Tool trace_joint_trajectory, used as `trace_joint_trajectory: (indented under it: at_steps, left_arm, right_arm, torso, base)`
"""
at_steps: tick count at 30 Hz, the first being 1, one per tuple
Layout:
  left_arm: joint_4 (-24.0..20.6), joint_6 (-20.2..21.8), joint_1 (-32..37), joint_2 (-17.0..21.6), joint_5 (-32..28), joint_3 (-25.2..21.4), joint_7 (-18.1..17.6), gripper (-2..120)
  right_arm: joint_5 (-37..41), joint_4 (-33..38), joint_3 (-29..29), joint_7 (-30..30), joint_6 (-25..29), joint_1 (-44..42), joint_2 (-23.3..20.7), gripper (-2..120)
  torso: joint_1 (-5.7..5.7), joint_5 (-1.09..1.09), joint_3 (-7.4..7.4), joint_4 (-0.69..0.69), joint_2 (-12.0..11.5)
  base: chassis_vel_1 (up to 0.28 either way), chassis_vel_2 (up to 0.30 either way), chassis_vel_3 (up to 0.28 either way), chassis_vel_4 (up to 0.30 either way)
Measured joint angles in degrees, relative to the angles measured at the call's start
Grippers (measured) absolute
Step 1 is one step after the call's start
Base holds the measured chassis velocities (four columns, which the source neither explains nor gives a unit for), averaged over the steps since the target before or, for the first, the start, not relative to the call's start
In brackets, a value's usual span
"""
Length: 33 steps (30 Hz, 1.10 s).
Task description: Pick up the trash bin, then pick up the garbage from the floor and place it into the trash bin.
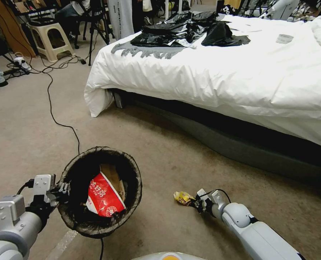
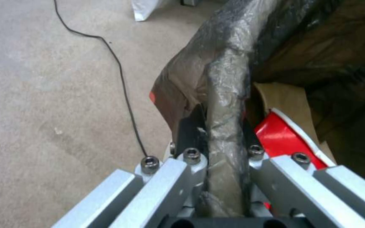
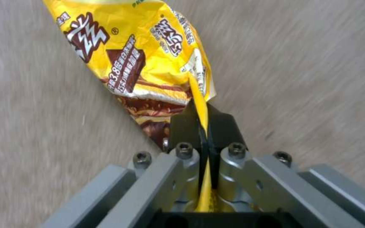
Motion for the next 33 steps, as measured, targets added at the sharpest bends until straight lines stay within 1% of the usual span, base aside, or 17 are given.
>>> trace_joint_trajectory:
  at_steps: [2, 4, 6, 8, 9, 12, 13, 16, 17, 18, 20, 21, 24, 25, 29, 30, 33]
  left_arm:
    - [0.0, 0.0, -0.01, 0.0, -0.02, -0.02, 0.0, 1]
    - [0.0, 0.0, -0.03, -0.05, -0.08, -0.06, 0.0, 1]
    - [0.0, 0.0, -0.04, -0.06, -0.08, -0.06, 0.0, 1]
    - [0.0, 0.0, -0.13, -0.06, -0.15, -0.14, 0.02, 1]
    - [0.0, 0.0, -0.13, -0.06, -0.15, -0.14, 0.02, 1]
    - [0.0, 0.0, -0.2, 0.0, -0.22, -0.21, 0.04, 1]
    - [0.0, 0.0, -0.2, 0.0, -0.22, -0.21, 0.04, 1]
    - [0.0, 0.0, -0.33, 0.05, -0.23, -0.1, 0.05, 1]
    - [0.0, 0.0, -0.33, 0.05, -0.23, -0.1, 0.05, 1]
    - [0.0, 0.0, -0.38, 0.12, -0.23, 0.02, 0.06, 1]
    - [0.0, 0.0, -0.4, 0.24, -0.23, 0.22, 0.07, 1]
    - [0.0, 0.0, -0.4, 0.24, -0.23, 0.22, 0.07, 1]
    - [0.0, 0.0, -0.42, 0.46, -0.22, 0.58, 0.09, 1]
    - [0.0, 0.0, -0.42, 0.46, -0.22, 0.58, 0.09, 1]
    - [0.0, 0.0, -0.46, 0.81, -0.16, 1.0, 0.09, 1]
    - [0.0, 0.0, -0.46, 0.81, -0.16, 1.0, 0.09, 1]
    - [0.0, 0.0, -0.43, 1.16, -0.13, 1.01, 0.1, 1]
  right_arm:
    - [0.51, 1.59, 0.45, 0.55, 0.03, -0.1, -0.59, 0]
    - [2.98, 6.49, 1.6, 1.78, -0.27, -0.39, -2.82, 0]
    - [3.49, 7.54, 1.82, 2.03, -0.44, -0.42, -3.25, 0]
    - [6.56, 14.49, 3.07, 3.21, -1.39, -0.47, -5.87, 0]
    - [6.56, 14.49, 3.07, 3.21, -1.39, -0.47, -5.87, 0]
    - [10.17, 23.2, 4.93, 4.13, -3.39, -0.32, -8.35, 0]
    - [10.17, 23.2, 4.93, 4.13, -3.39, -0.32, -8.35, 0]
    - [12.4, 29.89, 6.46, 4.81, -4.8, 0.38, -9.89, 0]
    - [12.4, 29.89, 6.46, 4.81, -4.8, 0.38, -9.89, 0]
    - [13.44, 32.48, 6.74, 5.34, -5.48, 0.74, -10.37, 0]
    - [14.7, 36.28, 6.86, 6.1, -6.29, 1.41, -10.88, 0]
    - [14.7, 36.28, 6.86, 6.1, -6.29, 1.41, -10.88, 0]
    - [16.31, 42.82, 6.33, 7.23, -8.0, 2.58, -11.28, 0]
    - [16.31, 42.82, 6.33, 7.23, -8.0, 2.58, -11.28, 0]
    - [19.73, 50.66, 3.96, 9.28, -11.35, 5.33, -11.07, 0]
    - [19.73, 50.66, 3.96, 9.28, -11.35, 5.33, -11.07, 0]
    - [22.18, 54.04, 1.63, 9.86, -13.22, 8.68, -10.51, 0]
  torso:
    - [0.0, -0.02, 0.0, 0.0, 0.0]
    - [0.0, -0.03, 0.0, -0.01, 0.0]
    - [0.0, -0.02, 0.0, -0.01, 0.0]
    - [0.0, -0.02, 0.0, -0.01, 0.0]
    - [0.0, -0.02, 0.0, -0.01, 0.0]
    - [0.0, -0.01, 0.0, -0.01, 0.0]
    - [0.0, -0.01, 0.0, -0.01, 0.0]
    - [0.0, -0.03, 0.0, 0.0, 0.0]
    - [0.0, -0.03, 0.0, 0.0, 0.0]
    - [0.0, -0.01, 0.0, -0.01, 0.0]
    - [0.0, -0.04, 0.0, -0.01, 0.0]
    - [0.0, -0.04, 0.0, -0.01, 0.0]
    - [0.0, -0.03, 0.0, -0.01, 0.0]
    - [0.0, -0.03, 0.0, -0.01, 0.0]
    - [0.0, -0.03, -0.01, -0.01, 0.0]
    - [0.0, -0.03, -0.01, -0.01, 0.0]
    - [0.0, -0.03, -0.01, -0.01, 0.0]
  base:
    - [0.0, 0.0, 0.0, 0.0]
    - [0.0, 0.0, 0.0, 0.0]
    - [0.0, 0.0, 0.0, 0.0]
    - [0.0, 0.0, 0.0, 0.0]
    - [0.0, 0.0, 0.0, 0.0]
    - [0.0, 0.0, 0.0, 0.0]
    - [0.0, 0.0, 0.0, 0.0]
    - [0.0, 0.0, 0.0, 0.0]
    - [0.0, 0.0, 0.0, 0.0]
    - [0.0, 0.0, 0.0, 0.0]
    - [0.0, 0.0, 0.0, 0.0]
    - [0.0, 0.0, 0.0, 0.0]
    - [0.0, 0.0, 0.0, 0.0]
    - [0.0, 0.0, 0.0, 0.0]
    - [0.0, 0.0, 0.0, 0.0]
    - [0.0, 0.0, 0.0, 0.0]
    - [0.0, 0.0, 0.0, 0.0]
